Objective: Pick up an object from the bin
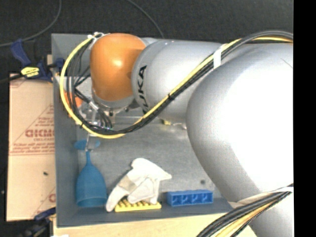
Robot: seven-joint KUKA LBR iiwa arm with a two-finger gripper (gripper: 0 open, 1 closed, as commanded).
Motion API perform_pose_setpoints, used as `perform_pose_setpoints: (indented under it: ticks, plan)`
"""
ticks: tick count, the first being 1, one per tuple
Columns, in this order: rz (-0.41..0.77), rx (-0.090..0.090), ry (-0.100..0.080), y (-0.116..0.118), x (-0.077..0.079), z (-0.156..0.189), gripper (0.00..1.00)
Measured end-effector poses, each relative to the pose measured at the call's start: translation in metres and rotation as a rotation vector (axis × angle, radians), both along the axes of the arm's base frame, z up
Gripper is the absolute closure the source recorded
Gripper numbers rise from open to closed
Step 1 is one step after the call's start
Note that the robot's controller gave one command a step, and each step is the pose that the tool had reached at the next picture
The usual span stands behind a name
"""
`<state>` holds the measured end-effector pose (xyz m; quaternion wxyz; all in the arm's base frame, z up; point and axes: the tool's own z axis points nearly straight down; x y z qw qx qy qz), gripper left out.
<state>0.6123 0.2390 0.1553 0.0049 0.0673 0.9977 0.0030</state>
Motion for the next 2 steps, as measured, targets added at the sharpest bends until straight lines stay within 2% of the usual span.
perform_pose_setpoints:
  ticks: [1,2]
  plan:
    - [0.195,-0.003,-0.001,-0.002,0.019,-0.041,0.00]
    - [0.125,0.003,-0.010,-0.003,-0.001,-0.079,0.00]
